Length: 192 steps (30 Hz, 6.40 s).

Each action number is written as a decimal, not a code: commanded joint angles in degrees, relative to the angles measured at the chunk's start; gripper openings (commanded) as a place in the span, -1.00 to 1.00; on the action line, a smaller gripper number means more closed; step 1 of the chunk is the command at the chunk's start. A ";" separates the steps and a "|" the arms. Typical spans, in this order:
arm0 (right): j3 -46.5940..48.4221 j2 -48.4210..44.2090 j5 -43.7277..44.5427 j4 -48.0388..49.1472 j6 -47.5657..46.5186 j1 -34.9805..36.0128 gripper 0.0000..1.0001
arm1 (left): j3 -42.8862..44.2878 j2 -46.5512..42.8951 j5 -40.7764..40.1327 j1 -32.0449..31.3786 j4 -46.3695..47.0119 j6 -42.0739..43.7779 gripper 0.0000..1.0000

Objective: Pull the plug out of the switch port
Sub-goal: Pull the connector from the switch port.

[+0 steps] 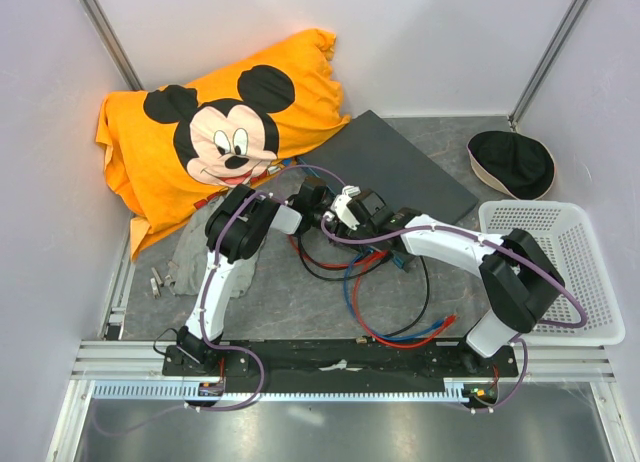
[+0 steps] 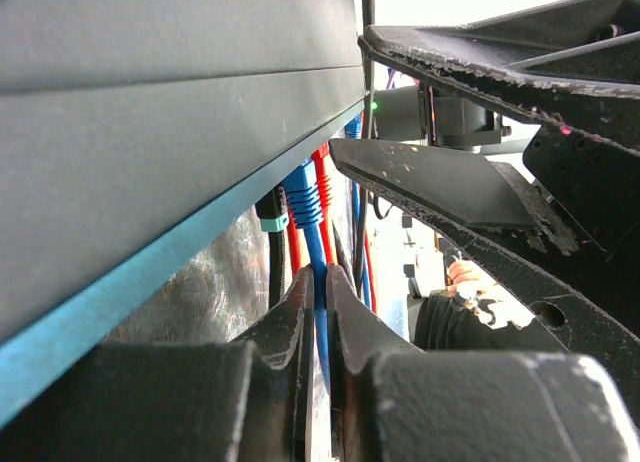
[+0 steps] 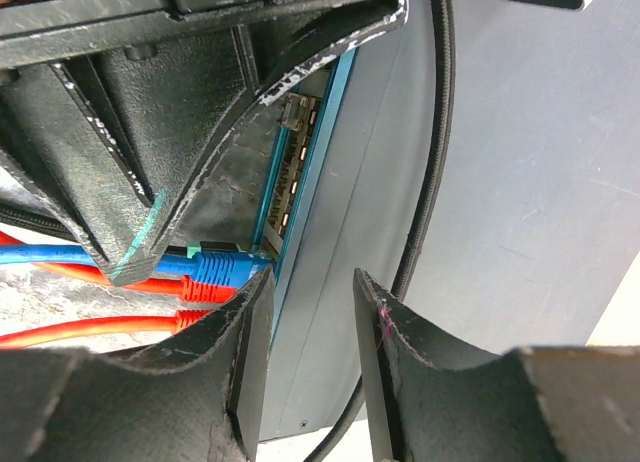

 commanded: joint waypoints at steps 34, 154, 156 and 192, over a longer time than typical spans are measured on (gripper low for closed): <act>-1.11 -0.27 9.62 4.98 -1.43 2.15 -0.06 | 2.00 3.34 -6.39 1.08 7.57 -10.29 -0.88; -2.69 2.54 10.24 4.46 -2.49 0.04 0.04 | 2.27 6.33 -6.30 -0.33 15.21 -18.72 -0.87; -3.39 3.07 10.41 4.90 -3.01 -0.05 0.04 | 2.18 6.24 -6.30 -0.33 16.71 -20.04 -0.87; -3.13 6.24 5.49 4.20 -0.38 4.61 0.07 | -16.80 -4.12 -1.64 2.92 14.45 -9.16 -0.96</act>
